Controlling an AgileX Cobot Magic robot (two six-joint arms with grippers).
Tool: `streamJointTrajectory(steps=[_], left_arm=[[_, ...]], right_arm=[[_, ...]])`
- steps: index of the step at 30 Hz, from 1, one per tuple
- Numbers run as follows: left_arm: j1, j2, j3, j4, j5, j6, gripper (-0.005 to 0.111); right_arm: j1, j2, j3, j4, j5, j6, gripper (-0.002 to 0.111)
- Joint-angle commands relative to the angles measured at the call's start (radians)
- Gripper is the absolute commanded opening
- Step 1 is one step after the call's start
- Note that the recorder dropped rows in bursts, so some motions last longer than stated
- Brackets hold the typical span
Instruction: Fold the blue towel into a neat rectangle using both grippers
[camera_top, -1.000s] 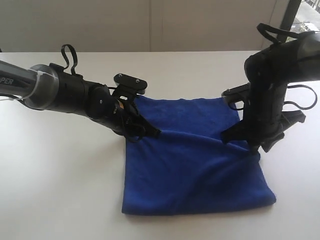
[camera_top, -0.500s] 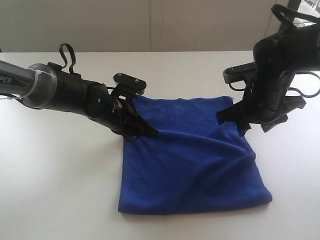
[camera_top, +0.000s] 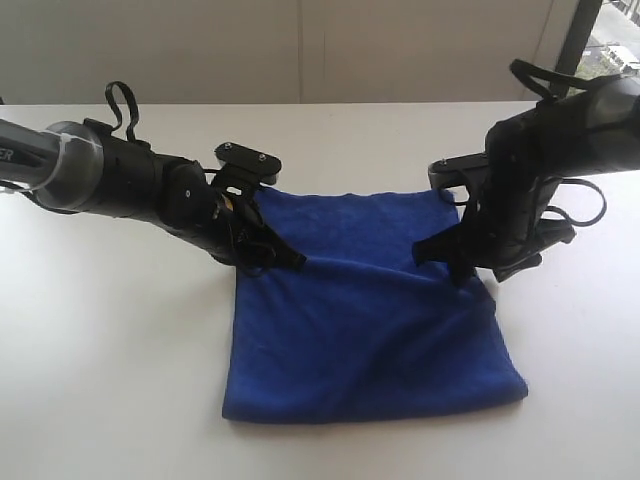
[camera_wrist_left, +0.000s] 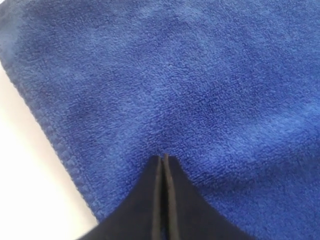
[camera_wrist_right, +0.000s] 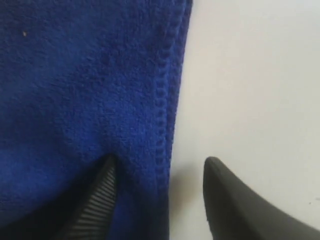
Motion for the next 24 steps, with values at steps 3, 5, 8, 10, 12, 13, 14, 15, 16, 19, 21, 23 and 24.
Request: streamJointTrajectory(steps=[3, 5, 8, 10, 12, 13, 14, 15, 16, 19, 21, 23, 24], left_arm=[[0.006, 0.008, 0.008, -0.002, 0.075, 0.037, 0.000], [0.006, 0.008, 0.008, -0.002, 0.073, 0.037, 0.000], [0.006, 0.008, 0.008, -0.002, 0.073, 0.037, 0.000], [0.006, 0.008, 0.008, -0.002, 0.073, 0.039, 0.000], [0.006, 0.008, 0.008, -0.002, 0.073, 0.039, 0.000], [0.006, 0.008, 0.008, -0.002, 0.073, 0.039, 0.000], [0.006, 0.002, 0.008, -0.002, 0.073, 0.038, 0.000], [0.006, -0.006, 0.008, -0.002, 0.073, 0.038, 0.000], [0.006, -0.017, 0.008, -0.002, 0.073, 0.038, 0.000], [0.006, -0.059, 0.008, -0.002, 0.073, 0.054, 0.000], [0.006, -0.087, 0.008, -0.002, 0.073, 0.073, 0.000], [0.006, -0.116, 0.008, -0.002, 0.079, 0.088, 0.000], [0.006, -0.130, 0.008, -0.002, 0.085, 0.094, 0.000]], right_arm=[[-0.001, 0.013, 0.004, -0.109, 0.087, 0.039, 0.039], [-0.001, 0.013, 0.004, -0.139, 0.134, 0.050, 0.038], [-0.001, 0.013, 0.004, -0.146, 0.154, 0.050, 0.038], [-0.001, 0.013, 0.004, -0.146, 0.143, 0.050, 0.038], [-0.001, 0.009, 0.004, -0.146, 0.117, 0.050, 0.038], [-0.001, 0.004, 0.001, -0.146, 0.113, 0.050, 0.038], [-0.001, -0.007, 0.000, -0.146, 0.109, 0.050, 0.038], [-0.001, -0.020, -0.004, -0.146, 0.100, 0.050, 0.038], [-0.001, -0.037, -0.005, -0.146, 0.086, 0.050, 0.038], [-0.001, -0.087, -0.005, -0.134, 0.046, 0.050, 0.038], [-0.001, -0.123, -0.005, -0.108, 0.016, 0.037, 0.038], [-0.001, -0.147, -0.005, -0.043, -0.006, -0.047, 0.035], [-0.001, -0.152, -0.005, 0.015, -0.019, -0.120, 0.031]])
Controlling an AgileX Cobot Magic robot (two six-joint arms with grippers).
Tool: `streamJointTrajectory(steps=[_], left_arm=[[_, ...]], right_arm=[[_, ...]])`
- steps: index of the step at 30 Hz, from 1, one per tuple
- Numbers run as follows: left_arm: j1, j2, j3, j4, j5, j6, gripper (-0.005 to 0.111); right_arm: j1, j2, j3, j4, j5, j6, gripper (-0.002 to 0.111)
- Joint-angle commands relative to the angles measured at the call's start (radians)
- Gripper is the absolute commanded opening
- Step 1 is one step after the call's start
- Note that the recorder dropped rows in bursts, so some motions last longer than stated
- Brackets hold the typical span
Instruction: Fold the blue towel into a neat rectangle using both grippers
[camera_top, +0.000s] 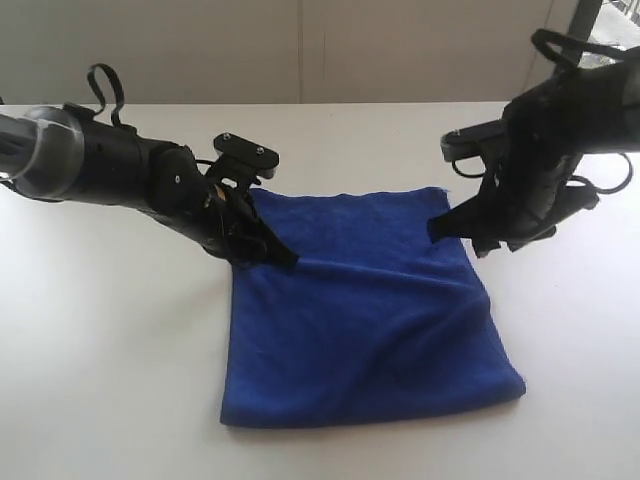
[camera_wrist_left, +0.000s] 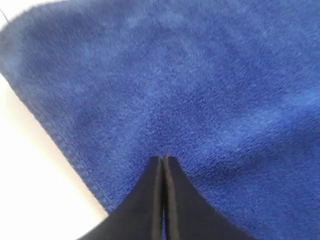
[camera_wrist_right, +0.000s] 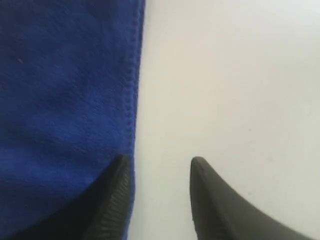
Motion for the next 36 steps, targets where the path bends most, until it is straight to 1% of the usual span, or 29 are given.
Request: streamJointTrajectory(steps=[1, 3, 6, 10, 15, 18, 24, 30, 36], left_arm=[[0.004, -0.076, 0.004, -0.002, 0.038, 0.036, 0.000], [0.004, -0.100, 0.004, -0.002, 0.081, 0.036, 0.000], [-0.009, -0.119, 0.004, -0.010, 0.182, 0.036, 0.000], [-0.049, -0.123, 0.006, -0.010, 0.291, 0.045, 0.000], [-0.115, -0.121, 0.018, -0.014, 0.313, 0.045, 0.000], [-0.140, -0.115, 0.018, -0.016, 0.329, 0.043, 0.000], [-0.139, -0.062, 0.018, -0.016, 0.406, 0.036, 0.000], [-0.139, 0.010, 0.018, -0.045, 0.436, 0.036, 0.000], [-0.139, 0.018, 0.018, -0.046, 0.544, 0.045, 0.000]], right_arm=[[-0.001, -0.042, -0.005, 0.176, -0.059, -0.211, 0.027], [-0.001, -0.037, -0.005, 0.292, -0.088, -0.345, 0.017], [-0.001, -0.002, -0.009, 0.391, -0.144, -0.398, 0.000], [-0.001, 0.055, -0.020, 0.398, -0.157, -0.400, 0.000], [-0.001, 0.102, -0.022, 0.413, -0.225, -0.400, 0.000], [-0.001, 0.111, -0.022, 0.440, -0.279, -0.400, 0.000], [-0.001, 0.113, -0.022, 0.448, -0.320, -0.407, 0.000], [-0.001, 0.160, -0.024, 0.449, -0.327, -0.414, 0.000], [-0.001, 0.213, -0.060, 0.458, -0.297, -0.414, 0.000]])
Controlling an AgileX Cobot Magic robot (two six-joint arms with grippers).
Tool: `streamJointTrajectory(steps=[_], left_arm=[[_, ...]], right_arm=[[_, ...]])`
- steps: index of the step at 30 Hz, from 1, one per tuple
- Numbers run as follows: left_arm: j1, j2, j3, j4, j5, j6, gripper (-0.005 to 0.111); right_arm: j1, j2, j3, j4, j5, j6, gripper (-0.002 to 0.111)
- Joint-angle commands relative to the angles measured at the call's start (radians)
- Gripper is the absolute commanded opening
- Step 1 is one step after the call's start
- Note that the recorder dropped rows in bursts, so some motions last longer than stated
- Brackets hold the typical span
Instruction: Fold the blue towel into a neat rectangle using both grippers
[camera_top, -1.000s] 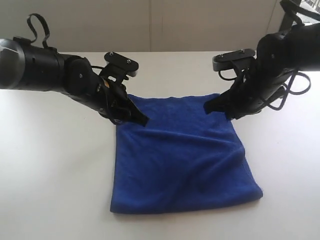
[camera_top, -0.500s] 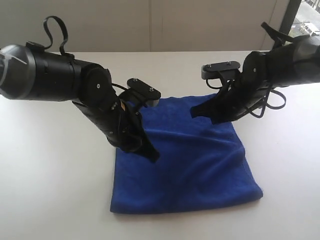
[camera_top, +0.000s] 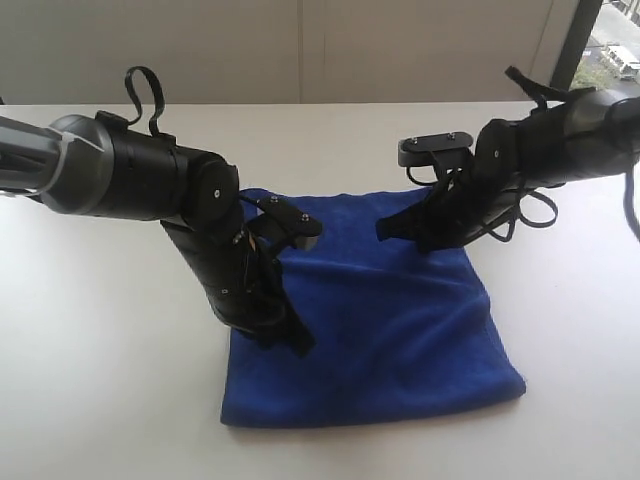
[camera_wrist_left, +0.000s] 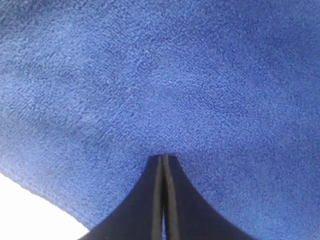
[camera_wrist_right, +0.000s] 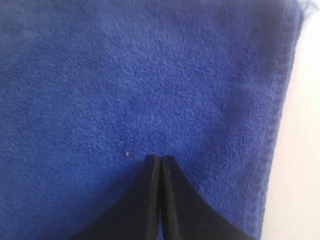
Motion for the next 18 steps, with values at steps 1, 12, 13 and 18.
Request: streamJointTrajectory(steps=[1, 12, 13, 18], left_arm=[[-0.004, 0.031, 0.016, -0.017, 0.155, 0.013, 0.000], [-0.004, 0.031, 0.014, -0.001, 0.231, 0.077, 0.000], [-0.004, 0.027, 0.014, 0.008, 0.205, 0.077, 0.000], [-0.004, -0.011, 0.001, 0.026, 0.074, 0.073, 0.000]], right_arm=[[-0.001, 0.033, -0.025, 0.008, 0.016, -0.013, 0.000], [-0.001, 0.052, -0.052, 0.008, 0.024, 0.003, 0.000], [-0.001, 0.031, -0.052, 0.008, 0.032, 0.003, 0.000], [-0.001, -0.124, -0.037, 0.008, 0.124, 0.011, 0.000]])
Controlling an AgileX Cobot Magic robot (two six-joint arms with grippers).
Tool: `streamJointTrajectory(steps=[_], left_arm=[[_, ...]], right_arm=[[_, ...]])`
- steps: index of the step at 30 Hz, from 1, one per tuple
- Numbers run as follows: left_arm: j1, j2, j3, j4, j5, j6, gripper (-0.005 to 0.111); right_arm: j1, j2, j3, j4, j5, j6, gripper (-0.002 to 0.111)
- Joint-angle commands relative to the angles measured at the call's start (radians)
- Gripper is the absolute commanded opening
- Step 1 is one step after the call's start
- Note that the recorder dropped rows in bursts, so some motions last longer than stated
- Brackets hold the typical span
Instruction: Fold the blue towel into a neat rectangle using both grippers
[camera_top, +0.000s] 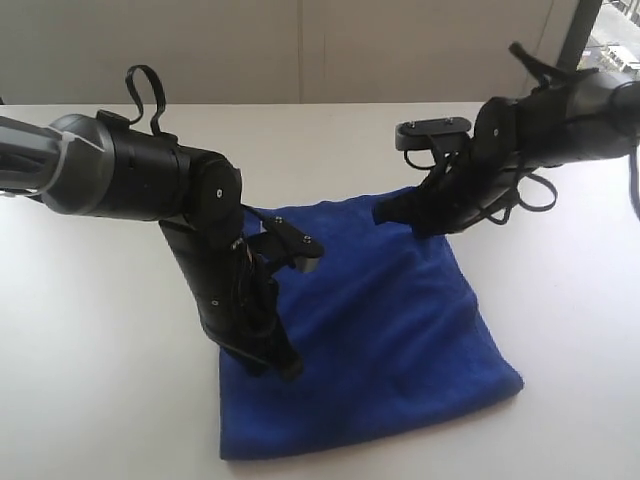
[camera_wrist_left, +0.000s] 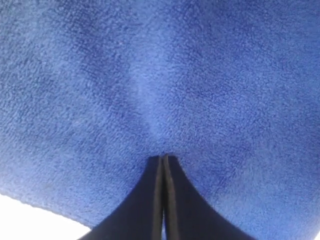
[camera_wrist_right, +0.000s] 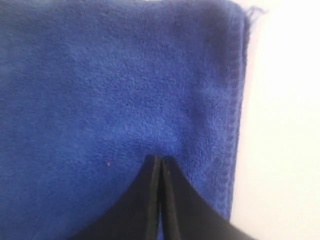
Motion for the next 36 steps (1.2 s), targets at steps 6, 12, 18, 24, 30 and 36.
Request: streamJointTrajectory(steps=[6, 12, 18, 24, 30, 36], left_arm=[[0.002, -0.059, -0.062, 0.034, -0.223, -0.027, 0.000], [0.002, 0.005, -0.062, 0.027, -0.376, -0.054, 0.000], [0.004, 0.093, -0.064, 0.027, -0.424, -0.096, 0.000], [0.034, 0.108, -0.064, 0.027, -0.405, -0.119, 0.000], [0.072, 0.108, -0.064, 0.027, -0.393, -0.121, 0.000], [0.083, 0.108, -0.064, 0.027, -0.395, -0.121, 0.000]], right_arm=[[0.001, -0.331, 0.257, 0.000, 0.090, 0.027, 0.000], [0.045, -0.505, 0.468, 0.068, 0.120, 0.030, 0.000], [0.113, -0.496, 0.540, 0.068, 0.071, 0.056, 0.000], [0.118, -0.392, 0.547, 0.020, 0.049, 0.105, 0.000], [0.118, -0.346, 0.569, -0.081, 0.082, 0.229, 0.000], [0.118, -0.348, 0.580, -0.081, 0.144, 0.229, 0.000]])
